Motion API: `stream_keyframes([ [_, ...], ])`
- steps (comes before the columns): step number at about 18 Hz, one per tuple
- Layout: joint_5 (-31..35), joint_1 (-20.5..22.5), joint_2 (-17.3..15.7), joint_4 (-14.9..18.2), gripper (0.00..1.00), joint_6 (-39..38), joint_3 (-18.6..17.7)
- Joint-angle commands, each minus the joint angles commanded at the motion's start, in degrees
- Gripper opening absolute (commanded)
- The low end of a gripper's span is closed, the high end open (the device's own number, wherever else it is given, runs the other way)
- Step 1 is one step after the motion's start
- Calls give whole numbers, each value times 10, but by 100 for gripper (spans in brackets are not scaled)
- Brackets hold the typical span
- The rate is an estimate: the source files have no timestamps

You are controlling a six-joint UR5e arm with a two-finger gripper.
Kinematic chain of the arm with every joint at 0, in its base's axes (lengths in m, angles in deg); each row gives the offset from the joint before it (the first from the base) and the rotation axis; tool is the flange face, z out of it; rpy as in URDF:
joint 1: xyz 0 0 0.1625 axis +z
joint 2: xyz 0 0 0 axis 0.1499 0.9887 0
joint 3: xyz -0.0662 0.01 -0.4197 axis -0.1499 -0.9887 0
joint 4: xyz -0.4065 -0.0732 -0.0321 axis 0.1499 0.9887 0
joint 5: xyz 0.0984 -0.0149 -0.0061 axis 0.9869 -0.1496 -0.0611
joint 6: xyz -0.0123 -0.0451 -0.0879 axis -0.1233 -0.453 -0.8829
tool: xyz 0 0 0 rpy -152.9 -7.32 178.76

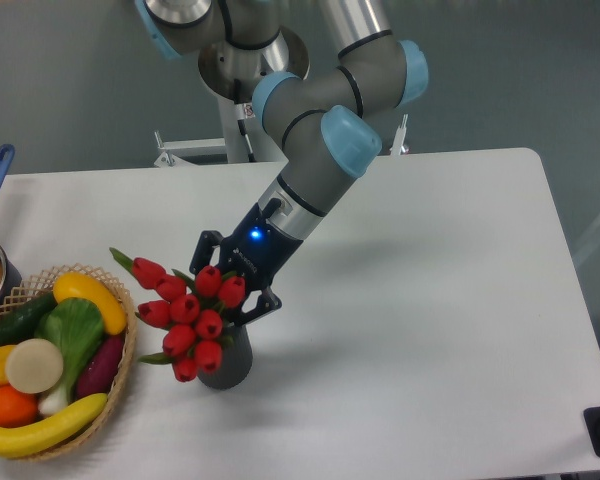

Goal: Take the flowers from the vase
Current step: 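Lift the gripped tulip bunch up and out of the grey vase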

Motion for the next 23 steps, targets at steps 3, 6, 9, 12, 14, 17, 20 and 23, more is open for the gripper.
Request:
stream_keyframes([
  [3, -1, 0, -2, 0, 32, -9, 2],
  [6, -17, 3, -5, 0, 33, -18, 5],
  [9, -38, 15, -23, 0, 34, -53, 10],
  [12, -60, 25, -39, 0, 34, -78, 11],
  [14, -64, 30, -47, 0, 34, -97, 11],
  [17, -69, 30, -53, -1, 34, -113, 18],
  [20, -117, 39, -54, 0, 34, -127, 33],
  [23, -128, 54, -65, 1, 34, -150, 41],
])
